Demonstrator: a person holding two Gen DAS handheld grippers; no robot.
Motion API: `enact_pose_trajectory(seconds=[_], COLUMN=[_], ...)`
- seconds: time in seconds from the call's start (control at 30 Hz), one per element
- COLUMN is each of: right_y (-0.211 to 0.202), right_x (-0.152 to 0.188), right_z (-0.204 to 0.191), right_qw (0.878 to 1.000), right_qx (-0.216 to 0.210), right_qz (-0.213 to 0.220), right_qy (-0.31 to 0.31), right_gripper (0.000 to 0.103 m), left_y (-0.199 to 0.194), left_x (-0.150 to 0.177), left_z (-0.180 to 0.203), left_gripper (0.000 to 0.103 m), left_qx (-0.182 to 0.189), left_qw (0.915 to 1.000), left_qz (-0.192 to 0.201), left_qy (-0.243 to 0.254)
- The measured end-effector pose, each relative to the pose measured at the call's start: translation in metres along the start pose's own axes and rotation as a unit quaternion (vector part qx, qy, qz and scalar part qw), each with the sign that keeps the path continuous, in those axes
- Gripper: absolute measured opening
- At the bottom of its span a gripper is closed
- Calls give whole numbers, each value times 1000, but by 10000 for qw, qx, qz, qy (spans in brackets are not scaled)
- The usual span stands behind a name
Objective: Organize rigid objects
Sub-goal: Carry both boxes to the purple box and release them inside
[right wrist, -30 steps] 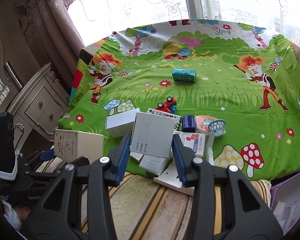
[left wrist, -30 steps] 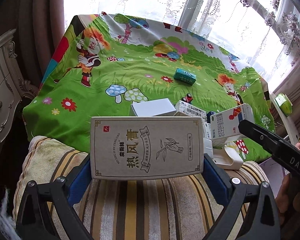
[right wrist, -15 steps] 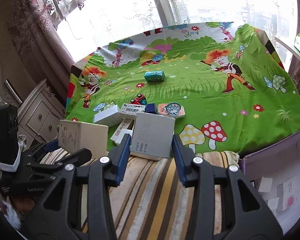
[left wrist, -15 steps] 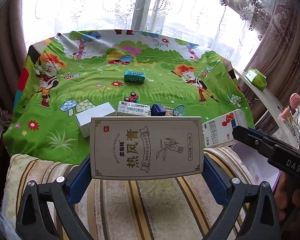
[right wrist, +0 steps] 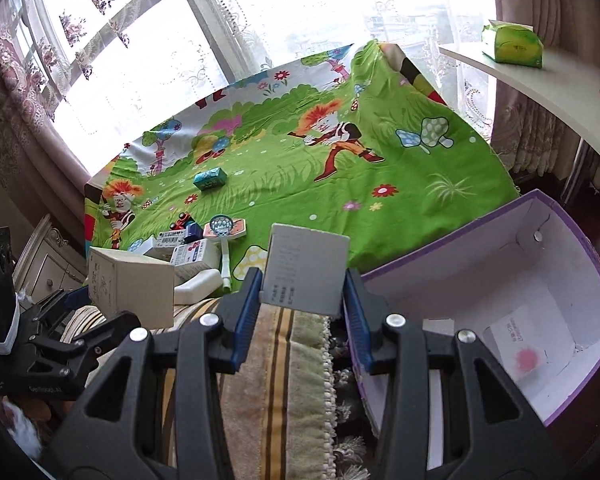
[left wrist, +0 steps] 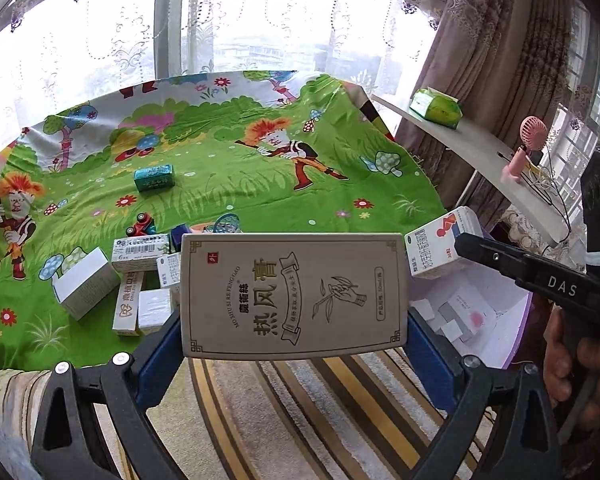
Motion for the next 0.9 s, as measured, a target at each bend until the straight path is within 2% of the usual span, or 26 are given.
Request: enact_pose_trajectory(seconds=[0.2, 0.3, 0.43, 0.6, 0.7, 0.83, 0.9], right_y=[-22, -32, -41, -48, -51, -52, -52], right_x=[-6, -8, -10, -12, -12, -11, -11], right_z=[41, 58, 77, 94, 102, 108, 109], right_qw=[9986, 9972, 9951, 9925, 9914, 9908, 9907], right_qx=[326, 458, 611, 799, 854, 884, 889], right_qz=[252, 363, 465, 551, 573, 577, 577], right_qy=[338, 475, 623, 746, 808, 852, 856], right_gripper=[46, 46, 46, 46, 46, 46, 46], left_y=[13, 19, 29, 51, 67, 83, 85], left_x=[-11, -18, -28, -38, -42, -46, -46], left_z=[45, 64, 86, 106, 112, 119, 120], left_gripper=[101, 101, 101, 101, 101, 102, 102], left_qx=[547, 705, 1062, 1618, 1924, 2157, 2161], left_qw=[9981, 9967, 9932, 9844, 9760, 9664, 9653], left_qz=[-137, -168, -306, -690, -978, -1282, -1320], left_qy=[241, 365, 376, 28, -305, -548, -632])
Point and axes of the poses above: each gripper's, at about its wrist camera, not at the fingertips, and y roughly the way its jaws point, z to its right, x to its underside, the point moved 2 cm from there along y, roughly the way its jaws point, and after that the axes turned 9 degrees about -x, right-handed, at the moved point
